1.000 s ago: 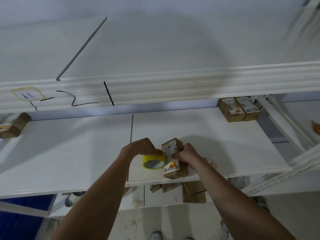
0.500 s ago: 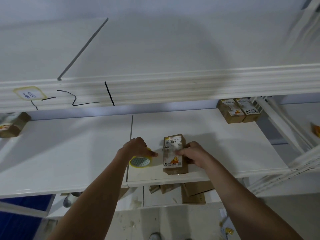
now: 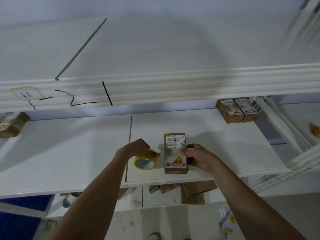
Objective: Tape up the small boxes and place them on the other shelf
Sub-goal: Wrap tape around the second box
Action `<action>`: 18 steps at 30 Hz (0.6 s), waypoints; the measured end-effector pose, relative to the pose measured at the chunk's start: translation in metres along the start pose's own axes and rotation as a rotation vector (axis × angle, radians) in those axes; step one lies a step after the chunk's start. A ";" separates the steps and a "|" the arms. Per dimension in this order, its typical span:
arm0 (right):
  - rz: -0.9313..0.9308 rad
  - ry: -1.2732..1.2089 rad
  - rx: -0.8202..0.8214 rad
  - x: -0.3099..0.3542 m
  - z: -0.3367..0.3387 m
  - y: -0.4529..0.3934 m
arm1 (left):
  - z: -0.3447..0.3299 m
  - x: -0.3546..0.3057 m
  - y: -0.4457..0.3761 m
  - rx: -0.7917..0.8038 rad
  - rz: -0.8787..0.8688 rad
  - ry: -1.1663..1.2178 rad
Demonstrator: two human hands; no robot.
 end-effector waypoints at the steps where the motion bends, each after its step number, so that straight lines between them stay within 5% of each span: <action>1: 0.004 -0.004 0.006 0.001 0.001 0.001 | 0.000 -0.001 0.000 0.002 -0.010 0.032; 18: -0.019 -0.116 0.149 -0.007 -0.023 0.010 | -0.003 -0.008 0.003 -0.031 -0.030 0.223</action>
Point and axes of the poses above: each hand's wrist, its own y-axis away from the middle knuckle, its own z-axis out of the back of the hand, x = y × z, the point moved 9 cm from there along -y, towards the middle knuckle, and after that the axes turned 12 degrees about -y, right-handed, at the moved point
